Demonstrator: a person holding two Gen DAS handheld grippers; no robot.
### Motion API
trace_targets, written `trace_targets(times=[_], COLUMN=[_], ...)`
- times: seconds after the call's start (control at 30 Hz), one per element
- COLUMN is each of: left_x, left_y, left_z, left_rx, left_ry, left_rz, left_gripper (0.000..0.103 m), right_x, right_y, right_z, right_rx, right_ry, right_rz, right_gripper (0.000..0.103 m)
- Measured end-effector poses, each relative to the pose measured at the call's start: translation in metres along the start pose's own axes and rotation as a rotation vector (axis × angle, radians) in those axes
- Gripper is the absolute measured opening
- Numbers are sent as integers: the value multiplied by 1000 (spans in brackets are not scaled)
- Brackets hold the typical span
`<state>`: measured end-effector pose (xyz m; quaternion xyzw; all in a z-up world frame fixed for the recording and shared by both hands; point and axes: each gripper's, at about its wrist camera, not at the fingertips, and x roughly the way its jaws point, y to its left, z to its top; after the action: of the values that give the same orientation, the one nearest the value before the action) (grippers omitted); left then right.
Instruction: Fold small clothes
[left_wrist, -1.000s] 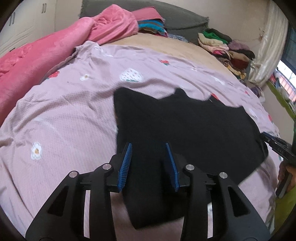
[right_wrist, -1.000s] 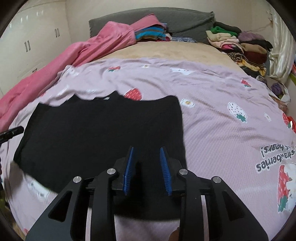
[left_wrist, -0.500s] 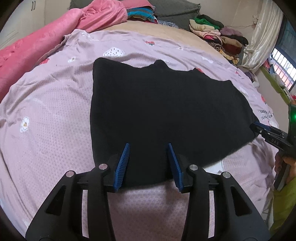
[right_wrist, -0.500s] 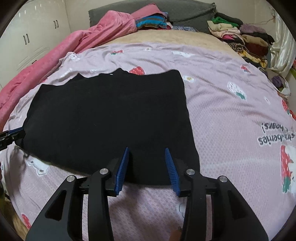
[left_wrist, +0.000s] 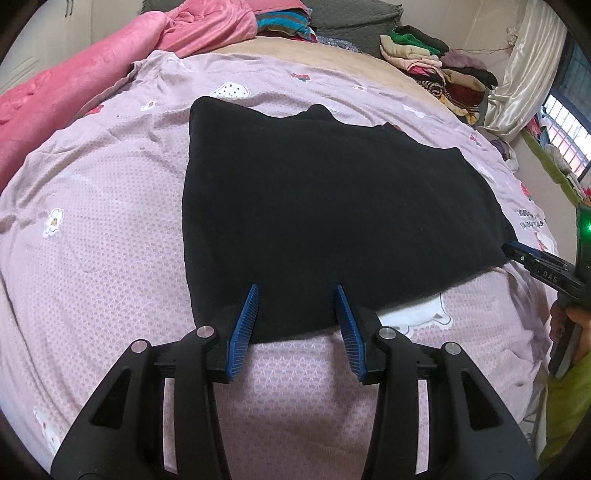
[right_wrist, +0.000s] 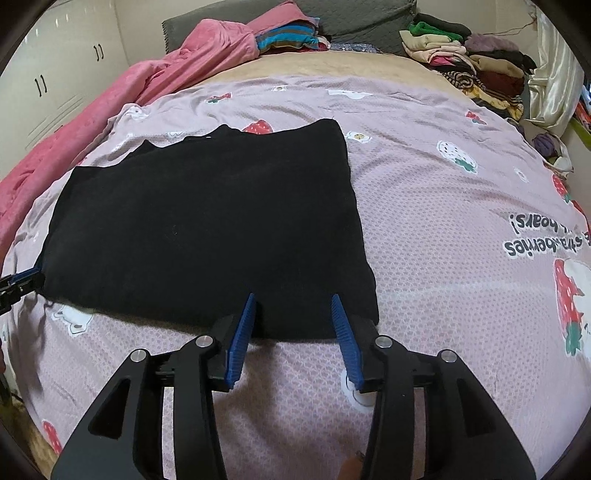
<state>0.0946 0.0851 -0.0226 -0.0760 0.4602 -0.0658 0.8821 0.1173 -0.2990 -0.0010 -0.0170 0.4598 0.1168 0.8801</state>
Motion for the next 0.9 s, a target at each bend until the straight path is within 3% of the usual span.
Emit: trace_targets(times=[0.23, 0.3, 0.37, 0.57, 0.73, 0.9], left_x=[-7, -11, -16, -27, -36, -42], left_y=[-1, -1, -2, 0, 6, 11], left_z=[-6, -7, -8, -11, -11, -11], left_rx=[-2, -3, -1, -1, -11, -25], left_ry=[5, 2, -6, -20, -41, -55], left_rz=[-15, -28, -27, -15, 9, 17], left_gripper=[37, 48, 51, 66, 91, 93], right_x=[-11, -16, -21, -41, -53, -60], right_y=[2, 3, 4, 17, 29, 41], right_z=[-7, -9, -10, -11, -11, -10], right_rx=[10, 12, 16, -9, -34, -50], right_ry=[-9, -19, -29, -79, -108, -124], right_rz=[-6, -4, 2, 4, 1, 8], right_gripper=[52, 56, 59, 84, 94, 96])
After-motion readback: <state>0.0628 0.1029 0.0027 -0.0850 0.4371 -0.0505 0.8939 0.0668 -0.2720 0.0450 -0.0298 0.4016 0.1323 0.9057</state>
